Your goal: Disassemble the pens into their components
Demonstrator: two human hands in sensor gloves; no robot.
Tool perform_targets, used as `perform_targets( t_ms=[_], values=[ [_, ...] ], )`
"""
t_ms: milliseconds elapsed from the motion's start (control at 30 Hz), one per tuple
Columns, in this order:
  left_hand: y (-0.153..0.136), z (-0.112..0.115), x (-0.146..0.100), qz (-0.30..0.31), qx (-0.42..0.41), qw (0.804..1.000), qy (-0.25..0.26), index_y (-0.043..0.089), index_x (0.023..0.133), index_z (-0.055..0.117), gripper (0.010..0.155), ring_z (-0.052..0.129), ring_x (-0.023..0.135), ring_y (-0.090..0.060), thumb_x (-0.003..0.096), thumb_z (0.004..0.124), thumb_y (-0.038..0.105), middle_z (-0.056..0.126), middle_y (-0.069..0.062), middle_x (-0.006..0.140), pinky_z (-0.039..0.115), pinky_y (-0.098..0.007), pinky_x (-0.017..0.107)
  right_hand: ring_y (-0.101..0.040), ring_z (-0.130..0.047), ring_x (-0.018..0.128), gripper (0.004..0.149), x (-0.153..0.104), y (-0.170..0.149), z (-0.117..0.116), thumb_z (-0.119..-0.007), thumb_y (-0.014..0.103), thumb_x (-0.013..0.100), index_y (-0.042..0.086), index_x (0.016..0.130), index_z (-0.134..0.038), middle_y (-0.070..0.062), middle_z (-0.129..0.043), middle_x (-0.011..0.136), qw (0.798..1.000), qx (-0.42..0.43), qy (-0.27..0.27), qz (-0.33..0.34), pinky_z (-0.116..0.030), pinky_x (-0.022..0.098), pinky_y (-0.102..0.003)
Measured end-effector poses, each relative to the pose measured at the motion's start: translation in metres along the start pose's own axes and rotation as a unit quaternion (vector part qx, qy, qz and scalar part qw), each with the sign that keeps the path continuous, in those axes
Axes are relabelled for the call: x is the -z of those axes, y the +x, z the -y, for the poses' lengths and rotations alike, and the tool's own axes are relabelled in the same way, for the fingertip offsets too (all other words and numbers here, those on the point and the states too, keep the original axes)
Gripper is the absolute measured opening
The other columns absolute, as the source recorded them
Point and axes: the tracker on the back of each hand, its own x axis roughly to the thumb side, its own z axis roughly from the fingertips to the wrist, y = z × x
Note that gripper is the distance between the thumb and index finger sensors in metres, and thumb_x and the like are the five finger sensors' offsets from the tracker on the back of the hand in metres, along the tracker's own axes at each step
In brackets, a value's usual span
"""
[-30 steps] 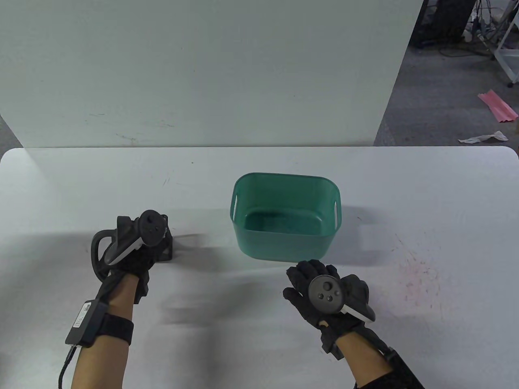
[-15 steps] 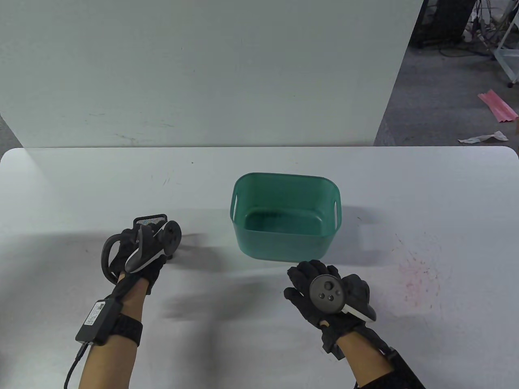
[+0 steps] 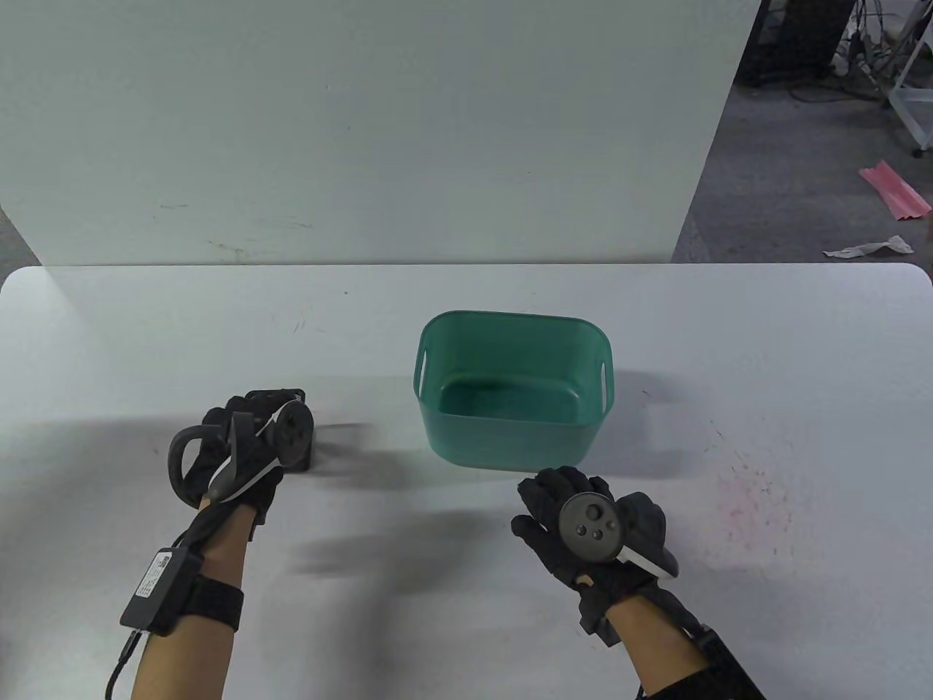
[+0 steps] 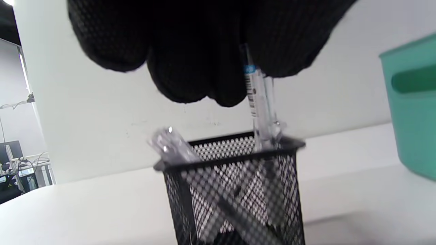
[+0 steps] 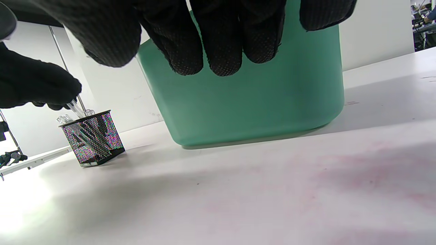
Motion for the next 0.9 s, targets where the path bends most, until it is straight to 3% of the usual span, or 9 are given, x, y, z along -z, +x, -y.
perform_targets(
  t_ms=[400, 533, 700, 800, 900],
  values=[
    [-0.023, -0.056, -0.027, 0.027, -0.061, 0.993, 0.098, 0.036, 0.092, 0.075, 0.043, 0.105, 0.07, -0.02, 0.0504, 0.084, 0.045, 0.098, 0.004, 0.088, 0.088, -0.049, 0.054, -0.046, -0.056, 0.104, 0.057, 0.001, -0.003, 0.0, -0.067, 0.052, 0.062, 0.018, 0.108, -0.062, -0.019, -0.061, 0.113, 1.0, 0.016, -0.007, -0.006, -0.044, 0.072, -0.07],
    [-0.025, -0.068, -0.039, 0.041, -0.132, 0.982, 0.128, 0.036, 0.092, 0.074, 0.044, 0.105, 0.07, -0.02, 0.0508, 0.084, 0.045, 0.098, 0.004, 0.088, 0.088, -0.049, 0.054, -0.046, -0.056, 0.104, 0.057, 0.002, -0.005, -0.001, -0.066, 0.052, 0.062, 0.018, 0.108, -0.062, -0.018, -0.061, 0.113, 0.999, 0.029, -0.006, -0.012, -0.044, 0.072, -0.07],
    [-0.018, -0.059, -0.05, 0.06, -0.286, 0.95, 0.112, 0.036, 0.093, 0.073, 0.044, 0.104, 0.069, -0.021, 0.0515, 0.083, 0.043, 0.097, 0.003, 0.088, 0.087, -0.05, 0.055, -0.046, -0.057, 0.104, 0.057, 0.003, -0.007, -0.004, -0.067, 0.052, 0.062, 0.018, 0.108, -0.062, -0.018, -0.061, 0.113, 0.999, 0.04, -0.009, -0.016, -0.045, 0.072, -0.07],
    [-0.01, -0.046, -0.055, 0.068, -0.365, 0.924, 0.086, 0.036, 0.097, 0.072, 0.046, 0.103, 0.069, -0.022, 0.0525, 0.082, 0.042, 0.096, 0.001, 0.089, 0.086, -0.051, 0.056, -0.046, -0.057, 0.103, 0.057, 0.003, -0.008, -0.005, -0.067, 0.052, 0.062, 0.019, 0.108, -0.062, -0.018, -0.061, 0.112, 0.998, 0.052, -0.013, -0.017, -0.046, 0.072, -0.07],
    [-0.001, -0.03, -0.059, 0.059, -0.438, 0.895, 0.062, 0.034, 0.094, 0.077, 0.042, 0.103, 0.069, -0.022, 0.053, 0.08, 0.041, 0.096, 0.0, 0.089, 0.086, -0.052, 0.056, -0.046, -0.059, 0.103, 0.057, 0.004, -0.007, -0.005, -0.067, 0.052, 0.062, 0.019, 0.108, -0.062, -0.018, -0.062, 0.112, 0.998, 0.061, -0.018, -0.017, -0.047, 0.072, -0.07]
  ],
)
